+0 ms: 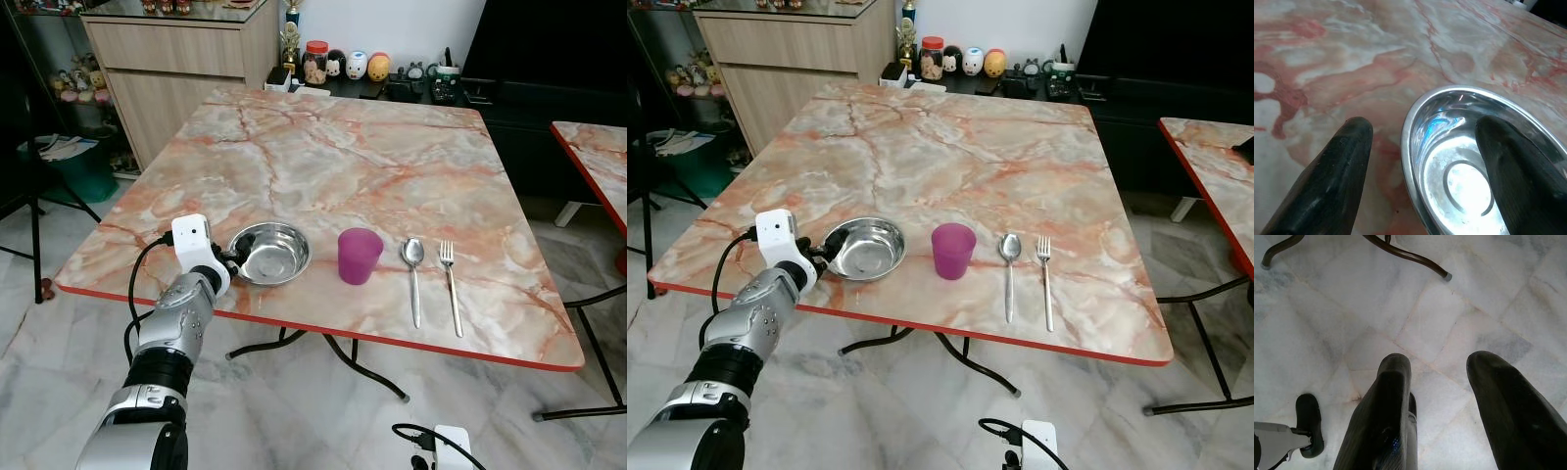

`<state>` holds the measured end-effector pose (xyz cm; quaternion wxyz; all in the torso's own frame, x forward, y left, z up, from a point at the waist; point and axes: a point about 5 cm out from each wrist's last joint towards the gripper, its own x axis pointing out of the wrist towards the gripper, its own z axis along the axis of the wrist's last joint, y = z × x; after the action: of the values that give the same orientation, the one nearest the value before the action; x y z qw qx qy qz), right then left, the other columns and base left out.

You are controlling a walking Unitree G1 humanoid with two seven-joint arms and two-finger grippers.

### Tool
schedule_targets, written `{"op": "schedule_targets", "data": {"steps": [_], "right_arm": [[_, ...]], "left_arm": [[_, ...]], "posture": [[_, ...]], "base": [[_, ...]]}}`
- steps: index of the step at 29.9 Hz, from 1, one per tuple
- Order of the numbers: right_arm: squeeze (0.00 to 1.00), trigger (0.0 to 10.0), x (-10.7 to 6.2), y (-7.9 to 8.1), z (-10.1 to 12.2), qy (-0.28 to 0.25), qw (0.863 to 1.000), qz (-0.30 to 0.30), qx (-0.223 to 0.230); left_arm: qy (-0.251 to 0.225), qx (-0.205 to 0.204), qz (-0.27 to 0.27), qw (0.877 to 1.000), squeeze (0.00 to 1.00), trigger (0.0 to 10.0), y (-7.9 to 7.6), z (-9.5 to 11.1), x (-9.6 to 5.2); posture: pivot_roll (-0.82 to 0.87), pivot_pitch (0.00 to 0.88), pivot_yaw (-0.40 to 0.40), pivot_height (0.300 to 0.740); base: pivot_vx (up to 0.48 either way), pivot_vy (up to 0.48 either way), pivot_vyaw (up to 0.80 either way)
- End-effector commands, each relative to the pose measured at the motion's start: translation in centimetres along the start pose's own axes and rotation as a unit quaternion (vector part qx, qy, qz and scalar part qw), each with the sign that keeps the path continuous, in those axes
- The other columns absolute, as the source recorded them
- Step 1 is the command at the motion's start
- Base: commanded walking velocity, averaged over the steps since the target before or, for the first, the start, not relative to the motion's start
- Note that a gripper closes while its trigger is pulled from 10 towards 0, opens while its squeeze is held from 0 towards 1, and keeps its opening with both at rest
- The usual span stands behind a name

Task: Setting the table

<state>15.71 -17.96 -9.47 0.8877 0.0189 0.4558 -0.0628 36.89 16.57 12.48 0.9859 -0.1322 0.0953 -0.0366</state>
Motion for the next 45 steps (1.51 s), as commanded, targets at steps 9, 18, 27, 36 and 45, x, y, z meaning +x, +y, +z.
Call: {"op": "schedule_targets", "data": {"steps": [9,18,27,36,45], "right_arm": [[0.0,10.0,0.0,-0.1,0.0,0.002,1.0,0.001,0.0],[0.0,10.0,0.0,-0.2,-0.1,0.003,1.0,0.002,0.001],[0.0,10.0,0.0,-0.2,-0.1,0.004,1.0,0.002,0.001],[0.0,10.0,0.0,-0.1,-0.1,0.004,1.0,0.003,0.003],[0.0,10.0,0.0,0.0,-0.1,0.004,1.0,0.003,0.004]], "left_arm": [[-0.004,0.004,0.029,1.0,0.0,10.0,0.3,0.4,0.5],[0.012,0.01,0.029,0.999,0.0,10.0,0.6,-0.3,0.4],[0.032,0.019,0.012,0.999,0.0,10.0,0.3,-0.6,0.5],[0.032,0.034,0.008,0.999,0.0,10.0,0.2,-0.7,0.5],[0.026,0.047,0.007,0.999,0.0,0.0,0.2,-0.5,0.4]], "posture": [[0.04,0.0,-0.03,0.74],[0.05,0.0,-0.034,0.74],[0.05,0.0,-0.034,0.74],[0.05,0.0,-0.031,0.74],[0.05,0.0,-0.03,0.74]], "base": [[0.0,0.0,0.0],[0.0,0.0,0.0],[0.0,0.0,0.0],[0.0,0.0,0.0],[0.0,0.0,0.0]]}}
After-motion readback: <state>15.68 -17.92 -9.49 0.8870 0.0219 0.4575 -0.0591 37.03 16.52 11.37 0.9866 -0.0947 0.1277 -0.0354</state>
